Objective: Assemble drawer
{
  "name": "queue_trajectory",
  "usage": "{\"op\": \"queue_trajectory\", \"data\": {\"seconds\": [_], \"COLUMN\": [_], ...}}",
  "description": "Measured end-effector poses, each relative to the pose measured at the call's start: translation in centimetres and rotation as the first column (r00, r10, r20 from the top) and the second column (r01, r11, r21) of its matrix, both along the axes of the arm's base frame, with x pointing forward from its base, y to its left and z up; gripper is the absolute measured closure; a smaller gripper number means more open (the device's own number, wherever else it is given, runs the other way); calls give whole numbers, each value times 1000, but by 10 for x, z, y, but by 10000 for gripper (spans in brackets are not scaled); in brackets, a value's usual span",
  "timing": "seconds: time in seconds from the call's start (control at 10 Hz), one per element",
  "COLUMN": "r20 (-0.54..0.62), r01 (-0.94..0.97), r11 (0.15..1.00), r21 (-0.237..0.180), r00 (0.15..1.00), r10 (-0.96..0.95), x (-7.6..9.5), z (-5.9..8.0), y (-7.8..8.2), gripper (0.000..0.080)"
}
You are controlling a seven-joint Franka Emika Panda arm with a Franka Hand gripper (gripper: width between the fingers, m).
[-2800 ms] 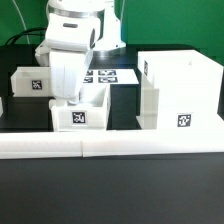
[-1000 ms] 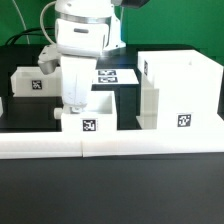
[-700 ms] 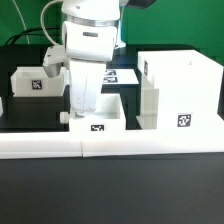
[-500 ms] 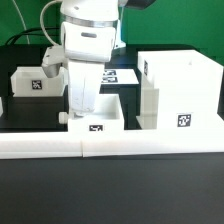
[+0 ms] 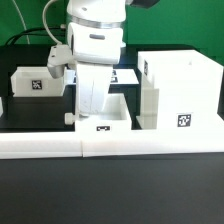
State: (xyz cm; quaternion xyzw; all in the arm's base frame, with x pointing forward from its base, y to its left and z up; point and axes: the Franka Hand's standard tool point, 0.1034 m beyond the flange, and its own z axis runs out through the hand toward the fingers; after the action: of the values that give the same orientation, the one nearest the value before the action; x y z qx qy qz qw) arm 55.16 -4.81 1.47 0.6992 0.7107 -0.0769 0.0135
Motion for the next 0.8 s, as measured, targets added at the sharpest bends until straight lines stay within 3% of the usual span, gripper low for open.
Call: {"op": "queue_trajectory", "data": {"seconds": [0.2,0.4,0.8], "r20": [0,6,28], "r01": [1,-4,0], "r11": [1000,1000,1000], "r21": [0,8,14], "r00": [1000,1000,1000], "r10": [-1,4,0], "x": [0,-2,-6], "z": [0,0,-2], "y": [0,10,10], "gripper": [757,757,757]}}
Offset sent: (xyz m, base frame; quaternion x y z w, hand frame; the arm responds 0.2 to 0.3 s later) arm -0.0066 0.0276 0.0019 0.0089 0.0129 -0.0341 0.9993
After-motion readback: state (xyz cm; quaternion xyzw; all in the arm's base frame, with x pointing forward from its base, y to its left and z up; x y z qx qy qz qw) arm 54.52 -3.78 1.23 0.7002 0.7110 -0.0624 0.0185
